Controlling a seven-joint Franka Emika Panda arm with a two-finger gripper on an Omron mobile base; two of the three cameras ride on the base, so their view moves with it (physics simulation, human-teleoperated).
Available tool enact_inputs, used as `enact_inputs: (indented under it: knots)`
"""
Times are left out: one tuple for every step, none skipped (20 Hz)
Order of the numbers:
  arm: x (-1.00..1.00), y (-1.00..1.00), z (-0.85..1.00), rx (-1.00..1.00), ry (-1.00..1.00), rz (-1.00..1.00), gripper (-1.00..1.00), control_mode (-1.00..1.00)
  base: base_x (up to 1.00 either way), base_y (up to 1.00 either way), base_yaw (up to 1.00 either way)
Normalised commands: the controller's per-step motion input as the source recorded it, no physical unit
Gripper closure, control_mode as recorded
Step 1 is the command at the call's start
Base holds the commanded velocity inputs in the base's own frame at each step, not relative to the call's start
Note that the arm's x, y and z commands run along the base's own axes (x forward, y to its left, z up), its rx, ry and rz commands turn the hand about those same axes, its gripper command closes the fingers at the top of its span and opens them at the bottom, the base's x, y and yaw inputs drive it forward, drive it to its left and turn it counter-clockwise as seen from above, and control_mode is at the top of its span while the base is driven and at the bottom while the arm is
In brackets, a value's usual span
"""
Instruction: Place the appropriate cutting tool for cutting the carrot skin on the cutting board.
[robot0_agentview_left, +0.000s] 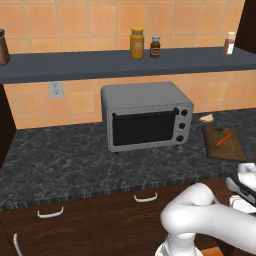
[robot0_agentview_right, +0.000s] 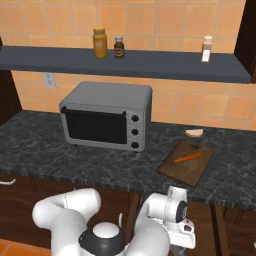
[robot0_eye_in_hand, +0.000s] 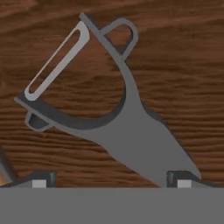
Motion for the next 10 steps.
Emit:
enact_inputs:
  knots:
    - [0.31, -0.16, 0.04, 0.03, -0.01, 0.09, -1.00, -1.00, 0.00, 0.00, 0.00]
    - [0.35, -0.08, 0.03, 0.00, 0.00, 0.10, -1.00, -1.00, 0.00, 0.00, 0.00]
    - [0.36, -0.10, 0.00, 0.00, 0.00, 0.12, -1.00, -1.00, 0.00, 0.00, 0.00]
    - [0.33, -0.20, 0.00, 0.01, 0.00, 0.13, -1.00, -1.00, 0.00, 0.00, 0.00]
    - [0.22, -0.14, 0.00, 0.02, -0.02, 0.16, -1.00, -1.00, 0.00, 0.00, 0.00]
    - [0.25, -0.17, 0.00, 0.06, -0.06, 0.17, -1.00, -1.00, 0.00, 0.00, 0.00]
    - [0.27, -0.17, 0.00, 0.11, -0.07, 0.19, -1.00, -1.00, 0.00, 0.00, 0.00]
    - [0.22, -0.08, 0.00, 0.11, -0.06, 0.21, -1.00, -1.00, 0.00, 0.00, 0.00]
    - [0.21, -0.07, -0.10, 0.10, 0.00, 0.22, -1.00, -1.00, 0.00, 0.00, 0.00]
    - [0.26, -0.10, -0.17, 0.11, 0.00, 0.23, -1.00, -1.00, 0.00, 0.00, 0.00]
